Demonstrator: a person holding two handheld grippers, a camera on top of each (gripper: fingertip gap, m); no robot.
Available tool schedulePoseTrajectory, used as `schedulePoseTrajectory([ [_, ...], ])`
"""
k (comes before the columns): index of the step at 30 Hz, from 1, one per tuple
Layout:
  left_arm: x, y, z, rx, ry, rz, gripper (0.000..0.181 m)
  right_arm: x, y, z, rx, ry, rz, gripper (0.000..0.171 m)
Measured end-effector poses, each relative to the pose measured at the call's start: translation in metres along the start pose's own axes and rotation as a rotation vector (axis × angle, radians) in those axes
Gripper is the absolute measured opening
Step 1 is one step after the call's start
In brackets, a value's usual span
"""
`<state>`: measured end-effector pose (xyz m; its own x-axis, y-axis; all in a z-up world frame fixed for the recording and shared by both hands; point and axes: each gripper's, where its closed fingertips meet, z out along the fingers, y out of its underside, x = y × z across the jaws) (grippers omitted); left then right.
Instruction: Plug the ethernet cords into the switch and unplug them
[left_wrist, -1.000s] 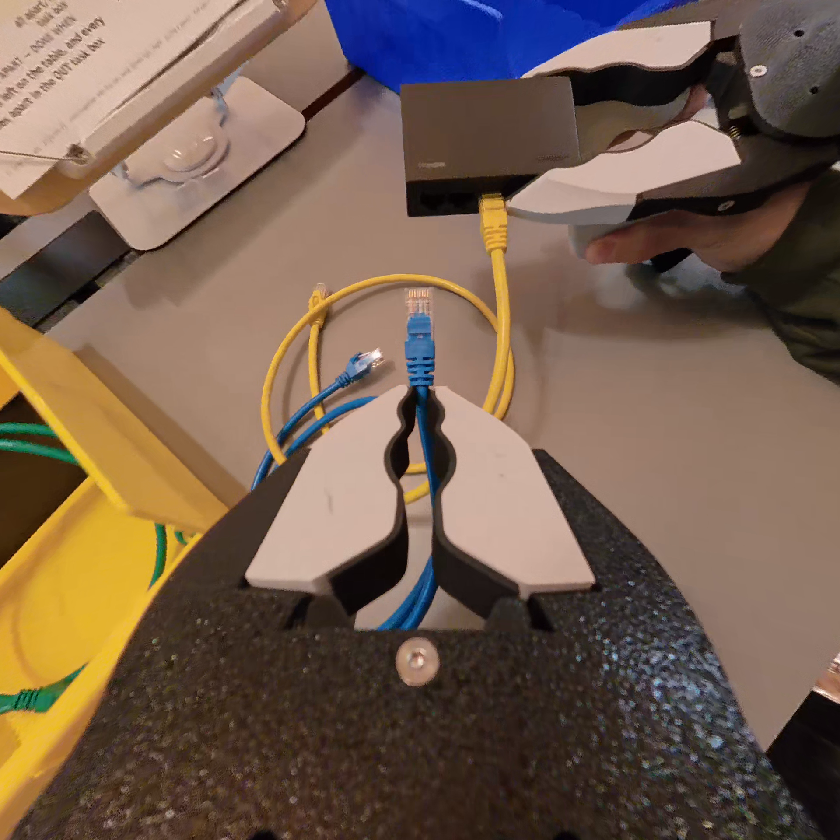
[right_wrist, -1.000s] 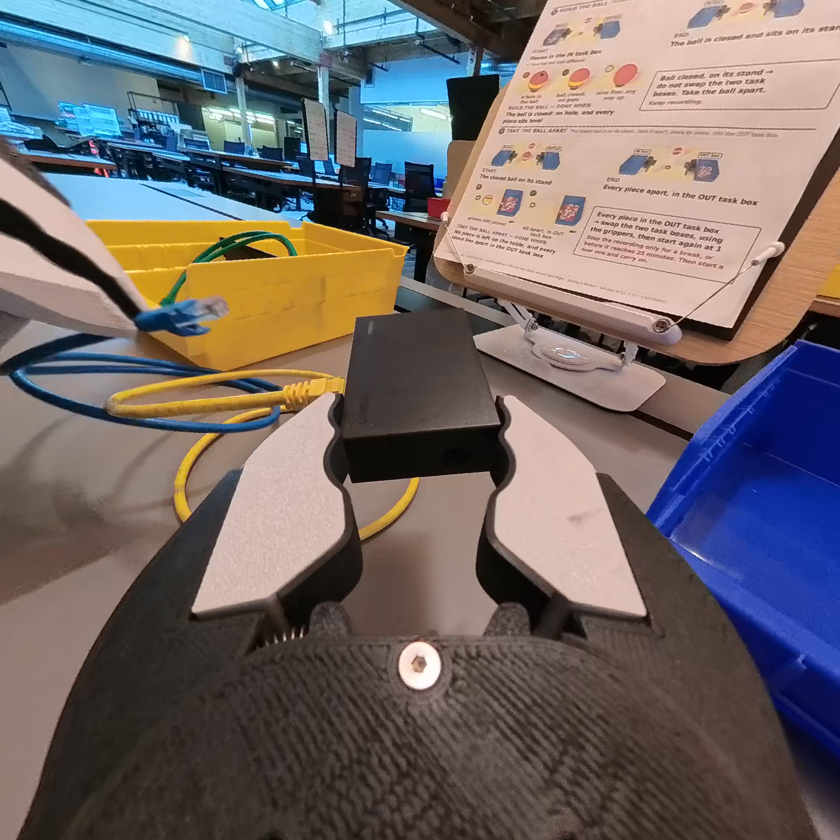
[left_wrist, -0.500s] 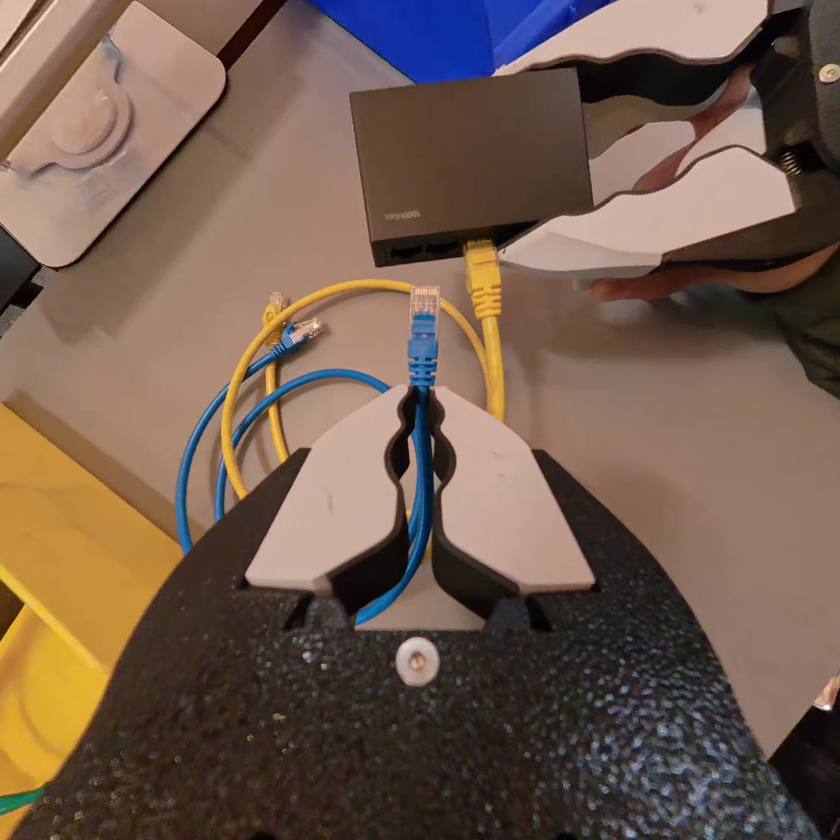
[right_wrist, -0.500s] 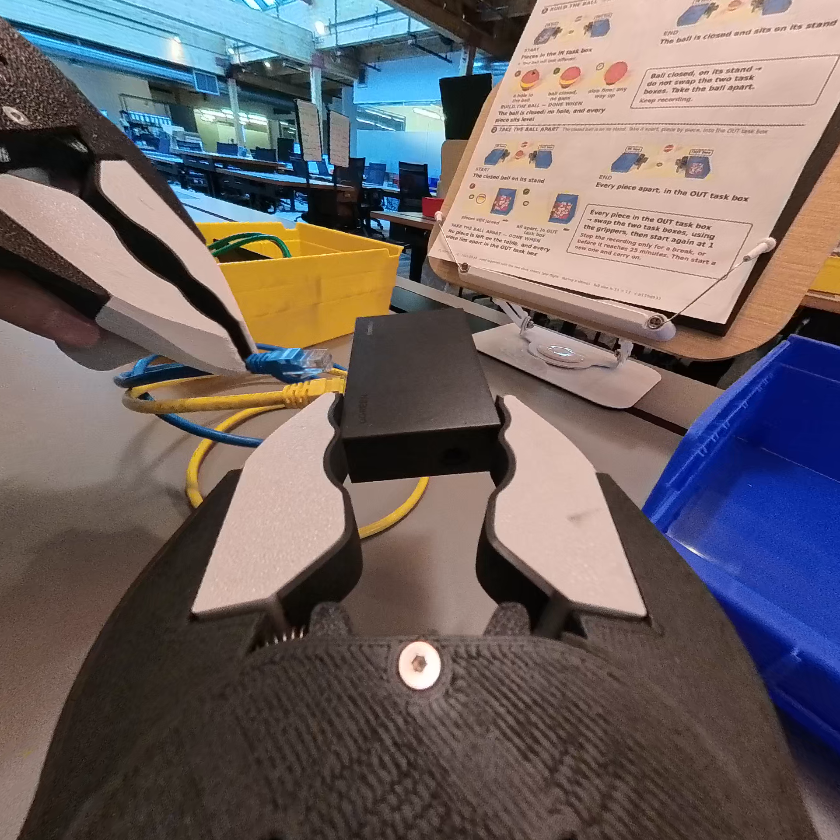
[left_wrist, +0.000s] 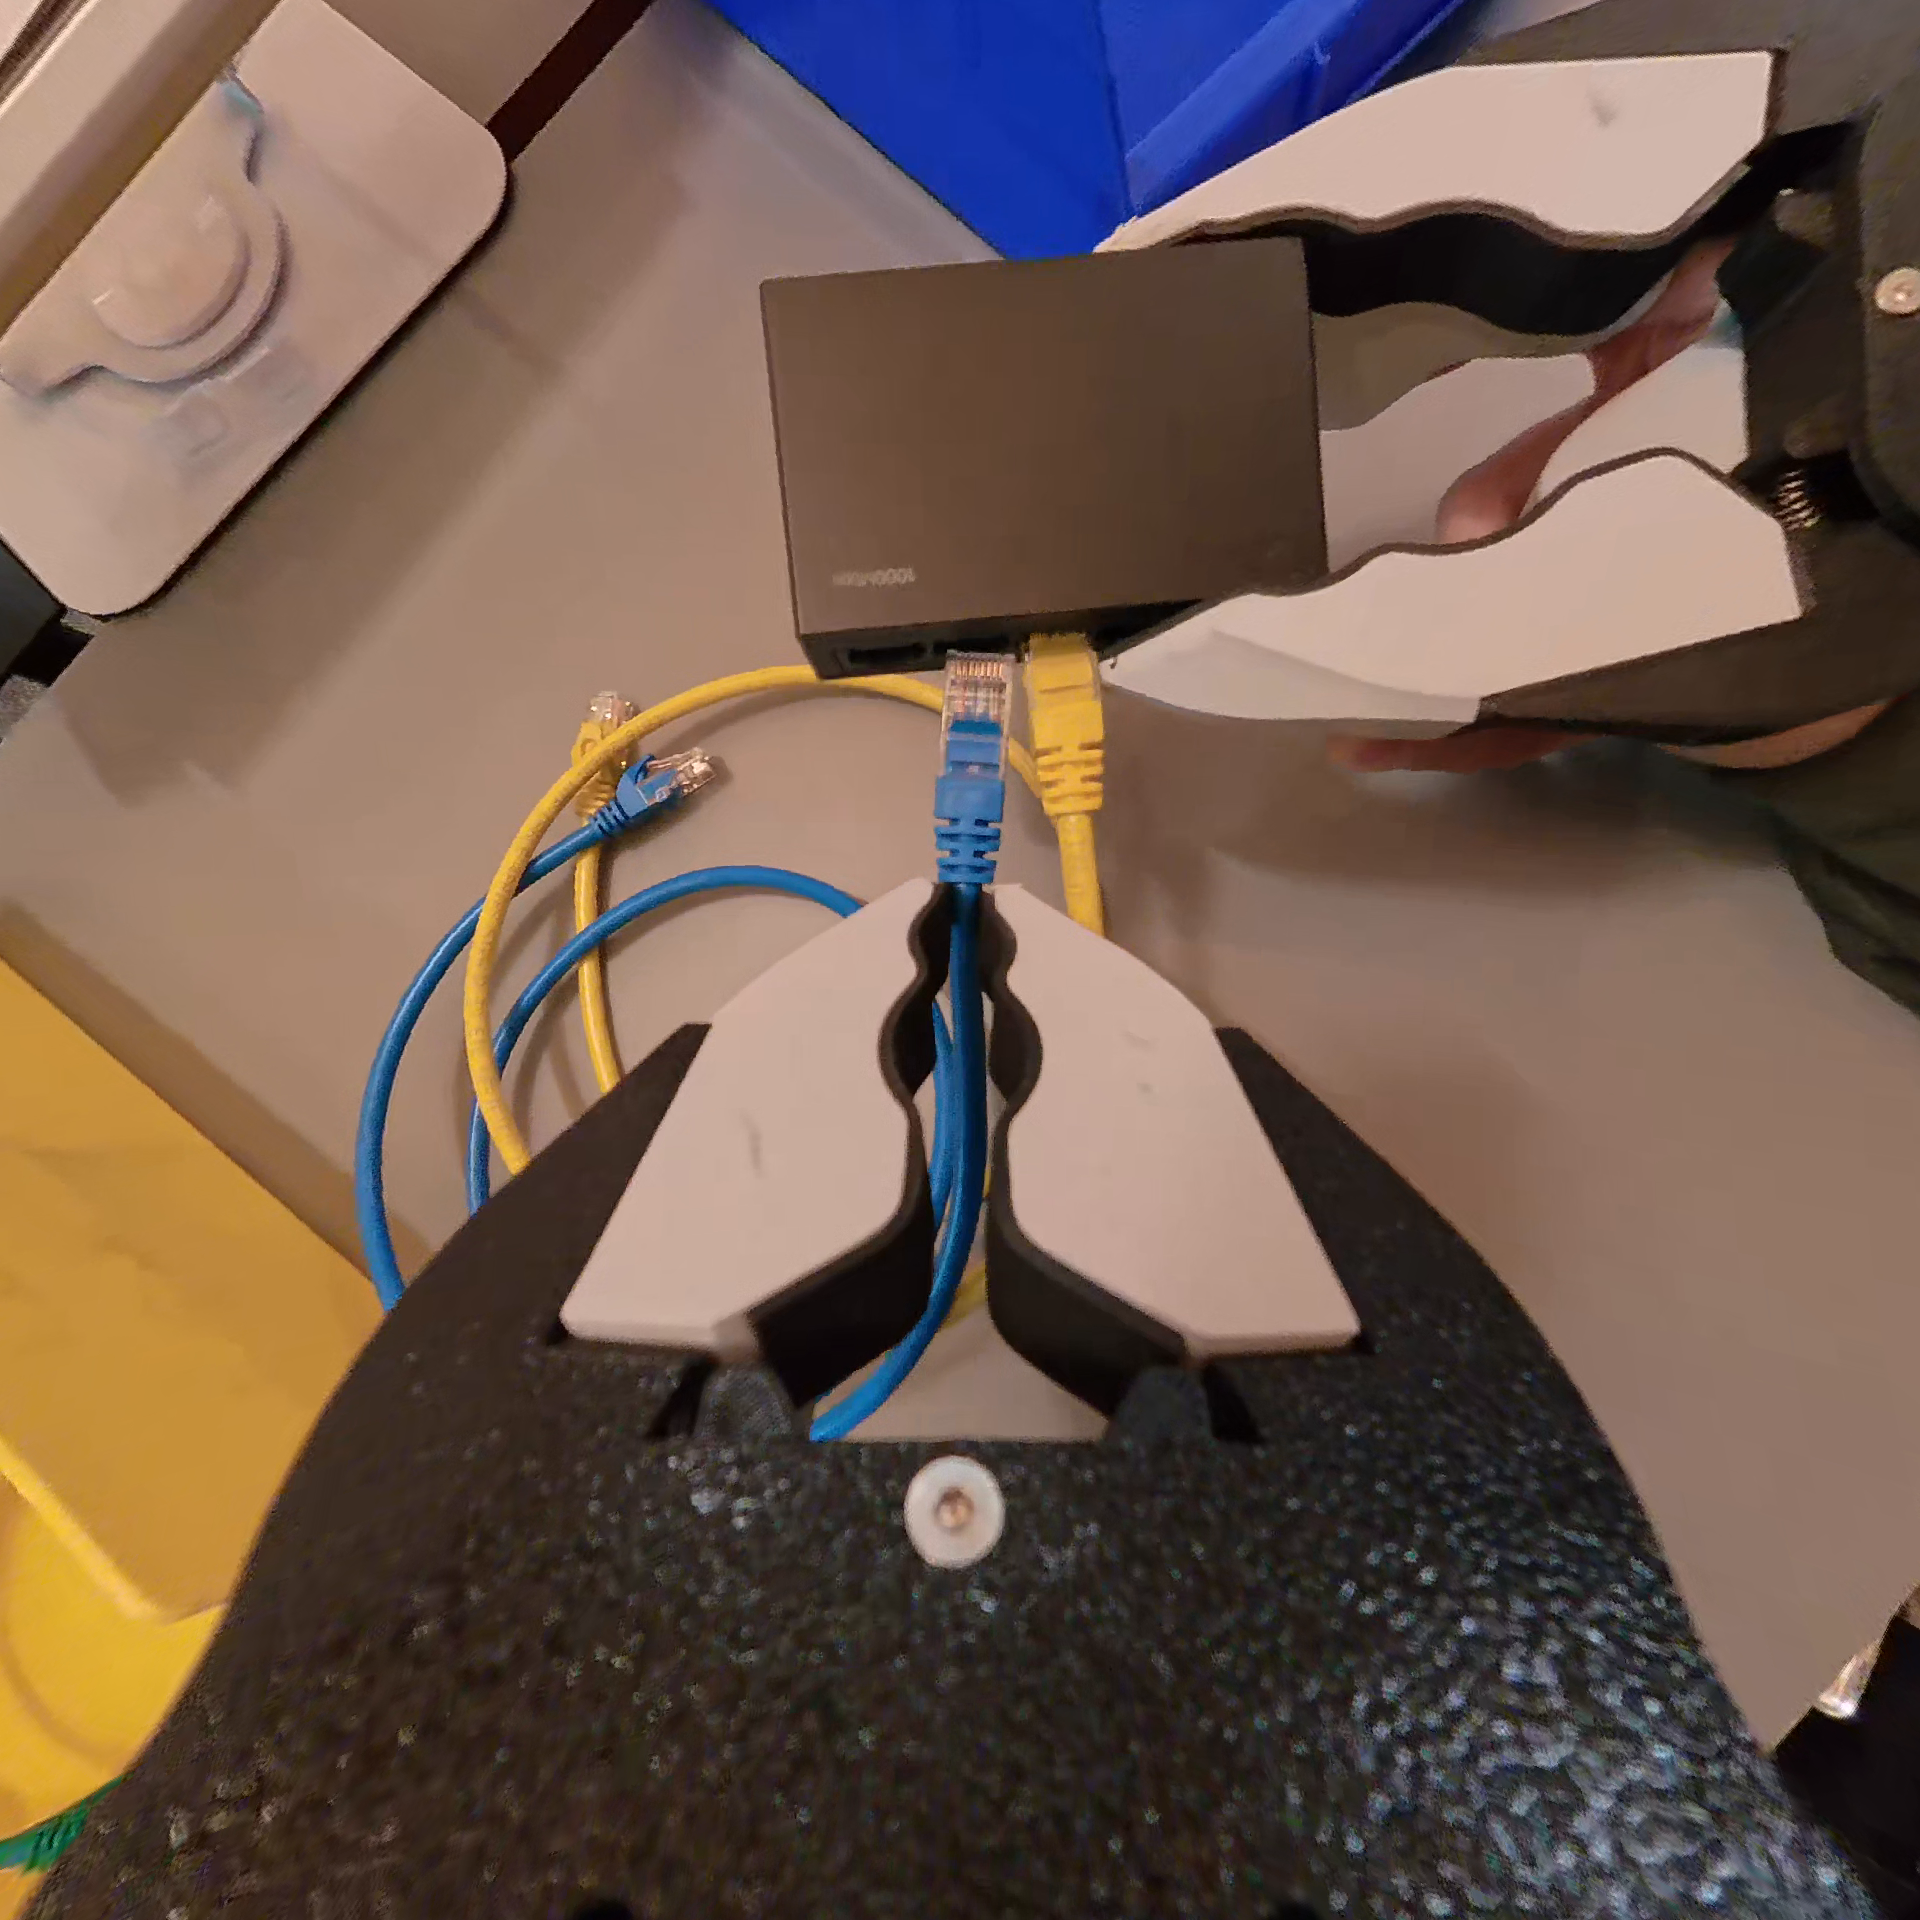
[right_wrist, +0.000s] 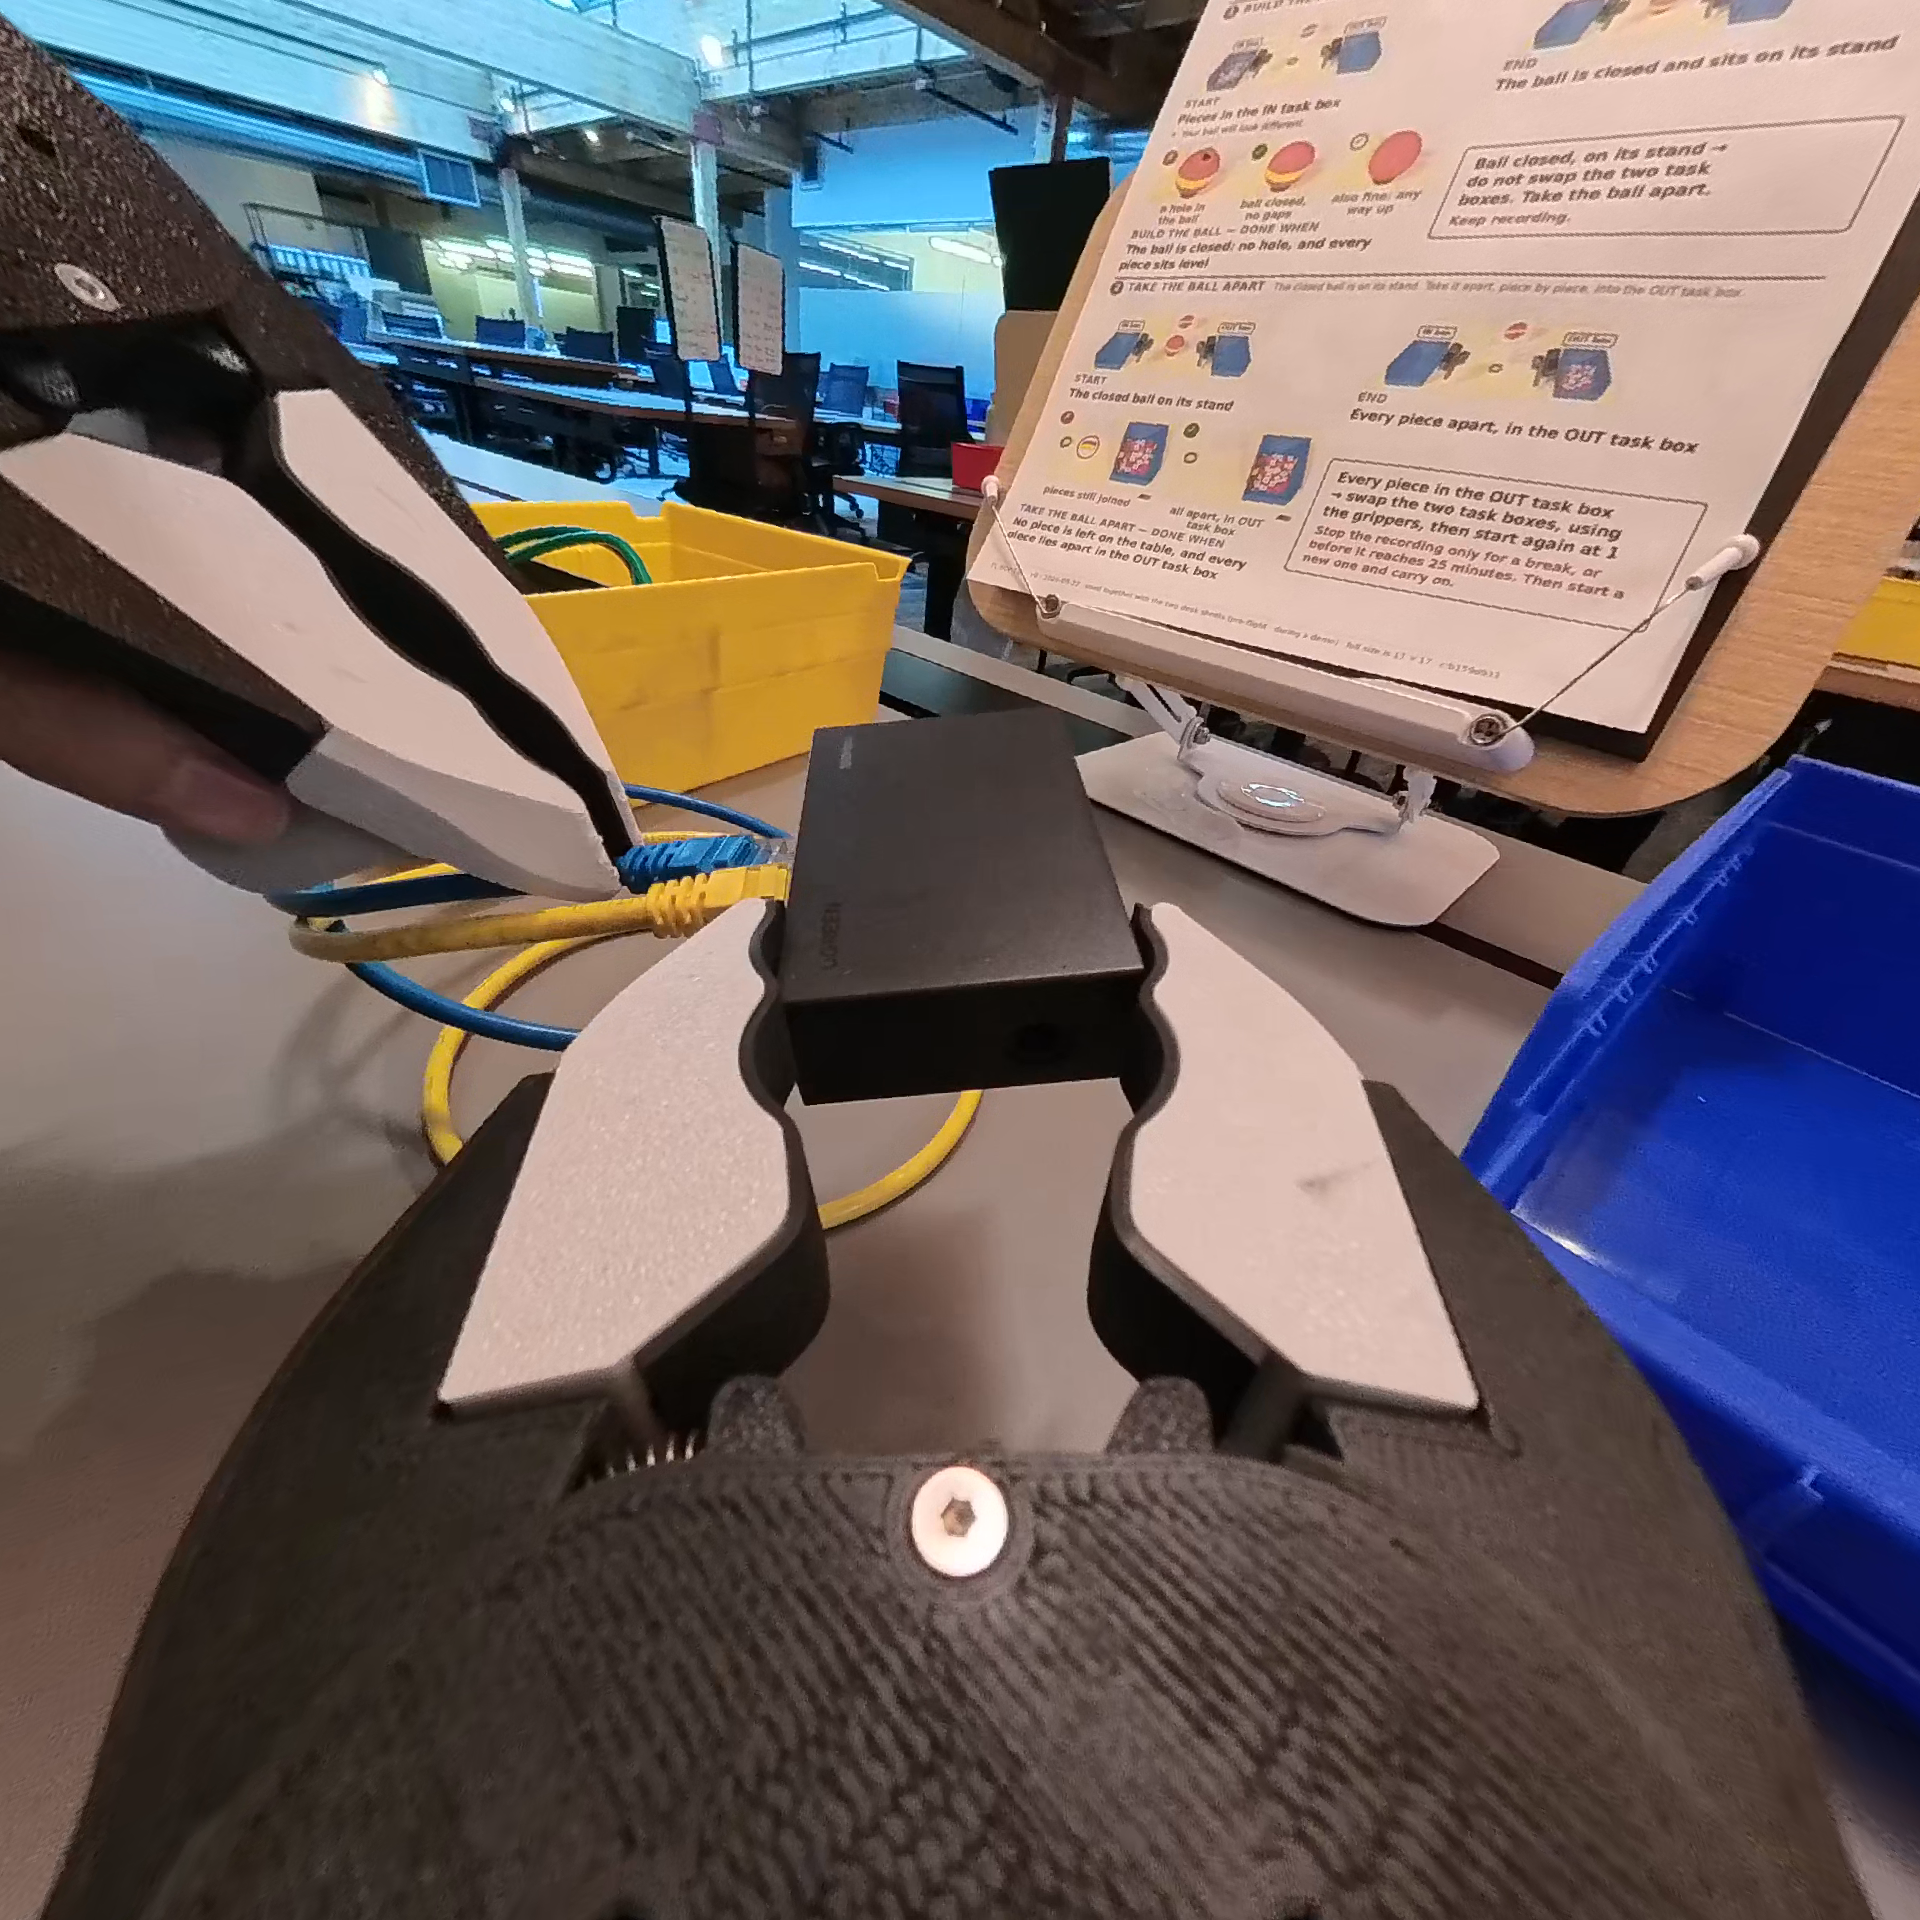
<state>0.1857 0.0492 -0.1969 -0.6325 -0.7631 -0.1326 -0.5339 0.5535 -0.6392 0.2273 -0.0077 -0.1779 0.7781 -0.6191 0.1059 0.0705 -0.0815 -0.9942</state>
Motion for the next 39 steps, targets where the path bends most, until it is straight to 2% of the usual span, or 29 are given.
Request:
schedulePoseTrajectory([
  [1, -0.001, 0.000, -0.001, 0.001, -0.010, -0.002, 0.004, 0.000, 0.000, 0.000, -0.001, 0.000, -0.003, 0.063],
  [12, 0.001, -0.004, -0.001, -0.022, -0.055, -0.017, 0.004, -0.004, 0.002, 0.003, -0.021, 0.033, -0.075, 0.063],
  [19, 0.005, -0.022, -0.001, 0.169, -0.025, -0.025, 0.004, 0.007, -0.002, -0.002, 0.016, 0.009, 0.073, 0.063],
  [23, 0.003, -0.030, -0.004, 0.279, -0.062, -0.014, 0.004, 0.007, 0.000, -0.003, 0.006, -0.011, 0.141, 0.063],
  [31, 0.003, -0.032, -0.004, 0.436, -0.003, -0.010, 0.004, 0.007, 0.000, -0.004, 0.008, -0.019, 0.153, 0.063],
  [39, 0.002, -0.033, 0.000, 0.506, 0.043, 0.015, 0.004, 0.009, 0.000, -0.004, 0.010, -0.004, 0.161, 0.063],
])
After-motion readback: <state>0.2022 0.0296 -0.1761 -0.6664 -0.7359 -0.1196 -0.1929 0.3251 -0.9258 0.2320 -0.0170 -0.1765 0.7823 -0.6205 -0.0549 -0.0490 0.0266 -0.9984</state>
